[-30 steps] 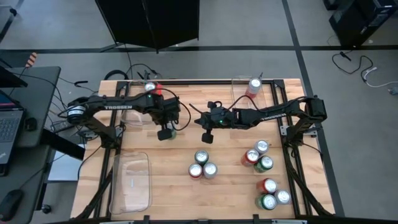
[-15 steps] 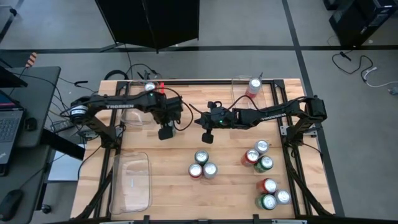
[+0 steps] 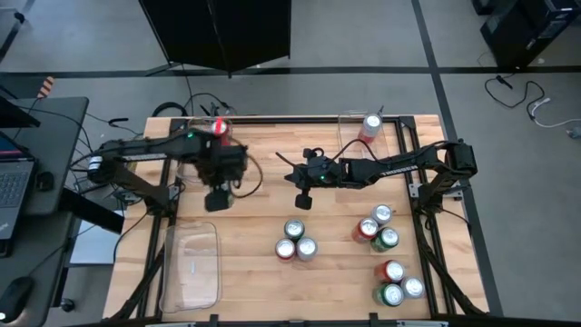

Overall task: Sort soda cans
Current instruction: Put the top green soda can into the bottom transparent bin

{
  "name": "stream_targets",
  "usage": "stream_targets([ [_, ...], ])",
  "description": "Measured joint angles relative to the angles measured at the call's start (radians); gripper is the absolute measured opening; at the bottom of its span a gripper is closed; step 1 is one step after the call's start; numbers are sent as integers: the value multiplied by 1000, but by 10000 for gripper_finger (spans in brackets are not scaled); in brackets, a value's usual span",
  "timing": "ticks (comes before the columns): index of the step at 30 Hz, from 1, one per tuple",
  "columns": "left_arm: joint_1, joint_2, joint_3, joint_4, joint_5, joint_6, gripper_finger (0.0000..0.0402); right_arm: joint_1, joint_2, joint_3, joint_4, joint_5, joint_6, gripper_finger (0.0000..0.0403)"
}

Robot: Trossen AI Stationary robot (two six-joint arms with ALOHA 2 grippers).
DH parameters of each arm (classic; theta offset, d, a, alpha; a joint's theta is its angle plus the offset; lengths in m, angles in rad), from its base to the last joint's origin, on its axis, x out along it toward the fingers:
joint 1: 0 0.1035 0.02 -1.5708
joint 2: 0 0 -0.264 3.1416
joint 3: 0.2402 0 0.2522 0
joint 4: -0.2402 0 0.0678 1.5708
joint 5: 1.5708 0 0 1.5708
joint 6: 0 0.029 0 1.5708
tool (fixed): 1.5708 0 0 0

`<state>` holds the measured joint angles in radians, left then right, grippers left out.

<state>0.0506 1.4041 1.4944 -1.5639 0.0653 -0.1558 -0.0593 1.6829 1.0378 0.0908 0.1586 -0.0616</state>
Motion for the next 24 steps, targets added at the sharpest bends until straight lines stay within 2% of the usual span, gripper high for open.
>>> stream_targets([
  [7, -177, -82, -41, -13, 114, -320, 283, 0, 0, 0, -7, 0, -2, 0],
  [13, -275, -113, -191, -3, 136, -459, 283, 0, 0, 0, -17, 0, 1, 0],
  [19, -288, -121, -382, 116, 62, -443, 283, 0, 0, 0, -18, 0, 2, 0],
  [24, -281, -121, -447, 242, -106, -377, 283, 0, 0, 0, -18, 0, 6, 0],
])
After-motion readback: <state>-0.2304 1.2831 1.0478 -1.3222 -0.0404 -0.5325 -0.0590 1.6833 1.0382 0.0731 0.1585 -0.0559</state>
